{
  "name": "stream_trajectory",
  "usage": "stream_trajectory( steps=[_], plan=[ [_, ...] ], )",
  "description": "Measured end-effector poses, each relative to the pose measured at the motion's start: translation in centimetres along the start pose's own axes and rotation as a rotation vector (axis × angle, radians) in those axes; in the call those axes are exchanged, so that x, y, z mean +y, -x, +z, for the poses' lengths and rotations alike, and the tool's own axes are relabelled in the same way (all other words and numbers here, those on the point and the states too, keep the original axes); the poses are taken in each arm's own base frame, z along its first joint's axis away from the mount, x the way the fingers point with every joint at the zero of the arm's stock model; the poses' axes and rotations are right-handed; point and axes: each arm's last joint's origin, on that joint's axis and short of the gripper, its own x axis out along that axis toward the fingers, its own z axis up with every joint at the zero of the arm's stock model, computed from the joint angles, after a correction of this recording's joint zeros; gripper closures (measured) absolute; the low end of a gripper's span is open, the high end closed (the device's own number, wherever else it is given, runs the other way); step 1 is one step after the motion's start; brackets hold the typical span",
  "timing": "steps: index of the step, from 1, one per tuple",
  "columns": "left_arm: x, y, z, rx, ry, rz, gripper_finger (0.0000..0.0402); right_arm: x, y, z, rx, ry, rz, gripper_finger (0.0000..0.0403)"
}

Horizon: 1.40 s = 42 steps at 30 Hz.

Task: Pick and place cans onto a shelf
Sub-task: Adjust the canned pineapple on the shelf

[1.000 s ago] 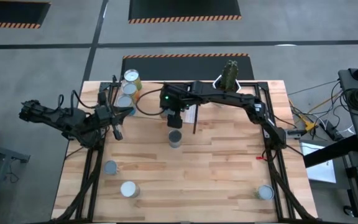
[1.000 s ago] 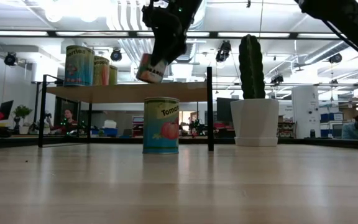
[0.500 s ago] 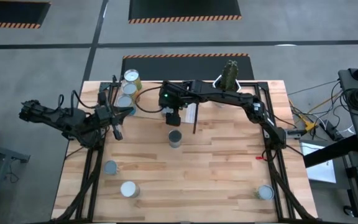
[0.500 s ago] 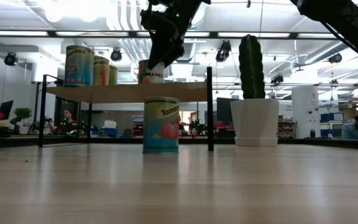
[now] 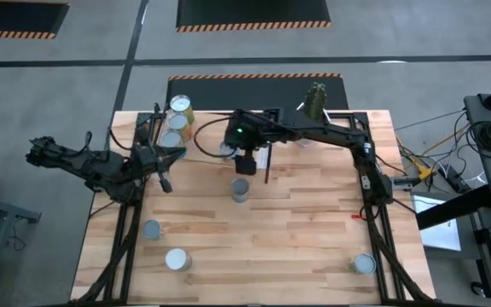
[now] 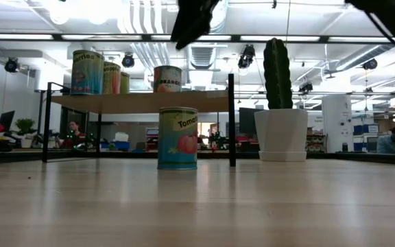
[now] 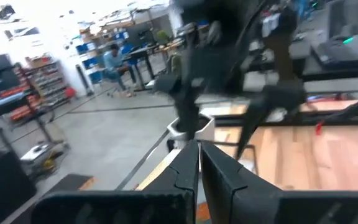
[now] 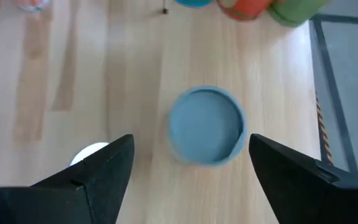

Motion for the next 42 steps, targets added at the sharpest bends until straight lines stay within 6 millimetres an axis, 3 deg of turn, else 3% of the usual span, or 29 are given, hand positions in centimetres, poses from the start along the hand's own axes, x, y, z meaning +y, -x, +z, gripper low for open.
stream_trajectory(
  steps=[4,8,13,17,22,27,42],
  plan=[
    [-0.3,-1.3,0.2,0.058,-0.041,0.114,0.0402,2.3,3.3,0.2,-0.04,0.035,0.032,0.0116],
    [0.5,-3.2,1.9,0.149,-0.116,0.149,0.0402,4.6,6.3,0.3,-0.093,0.084,0.068,0.0134],
    [2.7,-6.4,3.5,0.437,-0.086,0.138,0.0402,7.1,8.5,0.1,-0.131,0.152,0.111,0.0154],
    [4.3,-9.1,3.3,0.705,-0.053,0.199,0.0402,8.0,10.0,-0.5,-0.141,0.179,0.13,0.0169],
    [5.5,-12.1,1.9,0.905,-0.058,0.271,0.0402,8.3,10.5,-1.6,-0.113,0.19,0.138,0.0184],
    [6.1,-14.1,0.7,0.995,-0.035,0.278,0.0402,8.3,10.5,-3.0,-0.081,0.184,0.141,0.0192],
    [6.7,-15.8,-1.0,1.108,-0.001,0.31,0.0402,8.0,11.4,-7.1,-0.165,0.172,0.134,0.0193]
  ],
)
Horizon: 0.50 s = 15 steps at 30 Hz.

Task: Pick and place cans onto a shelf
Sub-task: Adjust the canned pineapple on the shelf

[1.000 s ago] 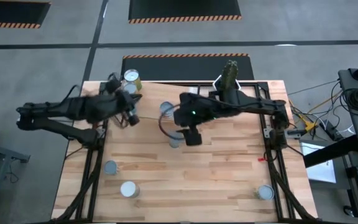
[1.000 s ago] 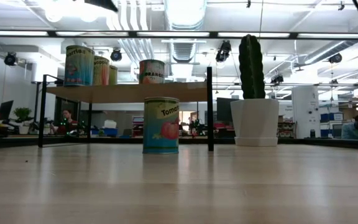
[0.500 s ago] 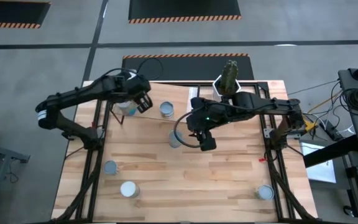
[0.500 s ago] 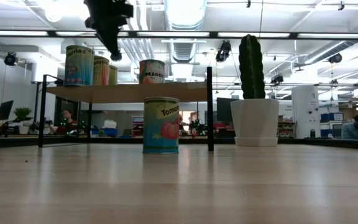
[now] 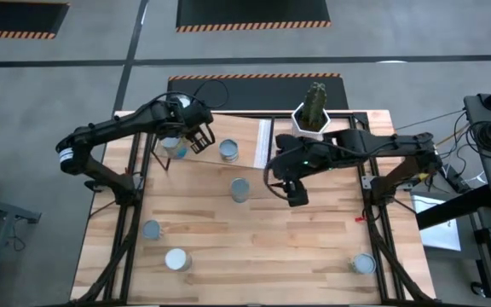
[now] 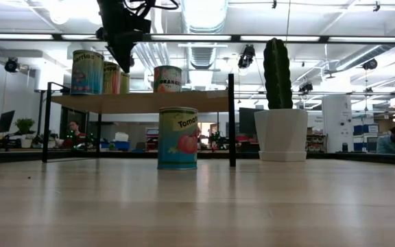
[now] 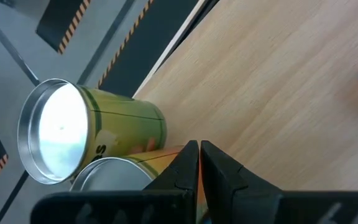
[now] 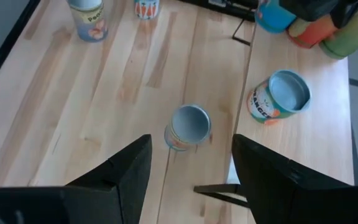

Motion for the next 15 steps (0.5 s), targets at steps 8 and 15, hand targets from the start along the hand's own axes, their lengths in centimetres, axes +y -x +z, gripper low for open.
stream_trajectory(
  steps=[8,15],
  plan=[
    [0.2,-0.5,-0.1,0.016,0.023,0.015,0.0402,0.2,1.4,-1.3,-0.072,-0.011,-0.013,0.0193],
    [0.3,-0.5,-0.1,0.009,0.03,0.041,0.0402,0.2,1.8,-1.9,-0.094,-0.012,-0.017,0.0193]
  ],
)
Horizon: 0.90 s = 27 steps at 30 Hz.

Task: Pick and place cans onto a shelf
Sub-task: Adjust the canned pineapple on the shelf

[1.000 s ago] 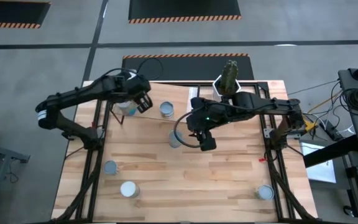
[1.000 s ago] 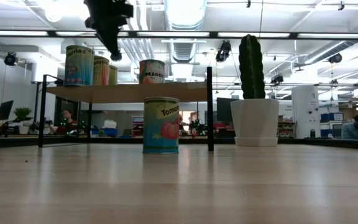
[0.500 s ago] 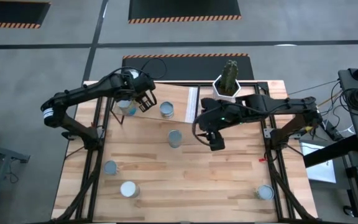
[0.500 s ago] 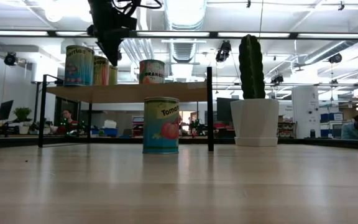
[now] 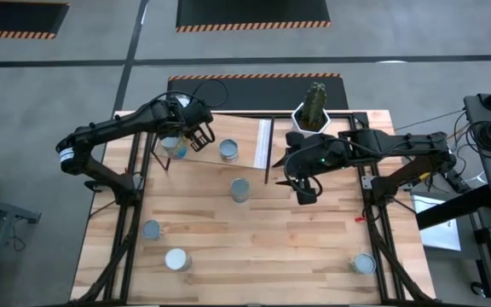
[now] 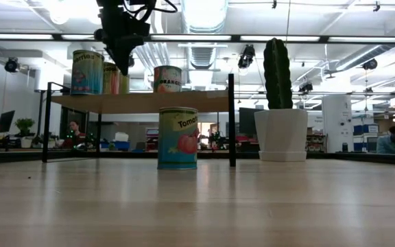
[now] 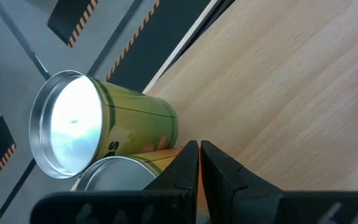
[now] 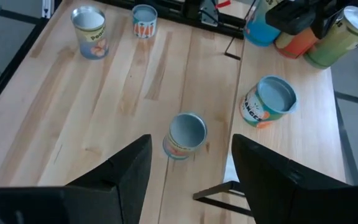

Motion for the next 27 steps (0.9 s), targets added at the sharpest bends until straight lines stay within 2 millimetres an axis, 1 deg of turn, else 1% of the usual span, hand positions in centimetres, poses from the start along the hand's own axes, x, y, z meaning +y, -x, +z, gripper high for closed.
stream_trajectory(
  steps=[27],
  plan=[
    [0.03,0.0,-0.11,0.009,-0.003,0.003,0.0402,0.01,-0.11,-0.01,0.002,-0.021,0.0,0.0193]
  ],
)
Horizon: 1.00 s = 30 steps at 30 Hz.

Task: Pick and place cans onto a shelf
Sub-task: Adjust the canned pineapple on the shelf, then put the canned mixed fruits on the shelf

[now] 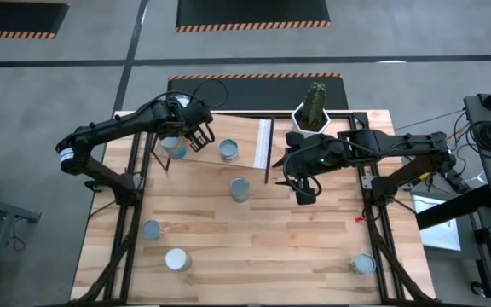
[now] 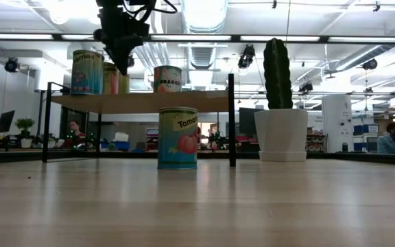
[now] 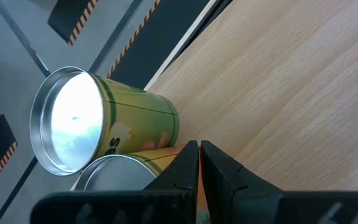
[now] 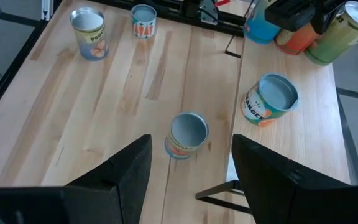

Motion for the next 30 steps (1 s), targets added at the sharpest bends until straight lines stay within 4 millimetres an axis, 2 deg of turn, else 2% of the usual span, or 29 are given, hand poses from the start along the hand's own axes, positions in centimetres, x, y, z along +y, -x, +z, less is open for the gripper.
stream_trajectory(
  steps=[10,14,20,25,30],
  plan=[
    [-0.1,0.1,0.0,-0.003,-0.01,-0.002,0.0402,0.0,0.0,0.0,0.0,-0.004,0.0,0.0193],
    [0.2,0.9,-0.3,-0.027,-0.009,-0.009,0.0402,0.0,0.0,0.0,0.0,-0.007,0.0,0.0193],
    [-0.2,5.4,-1.3,-0.248,0.011,-0.1,0.0402,0.3,0.0,-0.1,0.01,-0.047,0.008,0.0193],
    [-2.7,9.6,-3.4,-0.527,-0.04,-0.279,0.0402,1.7,-0.4,-0.3,0.023,-0.049,0.047,0.0193],
    [-5.2,12.3,-6.2,-0.774,-0.083,-0.404,0.0402,3.2,-1.5,-1.1,0.048,-0.083,0.082,0.0193]
  ],
)
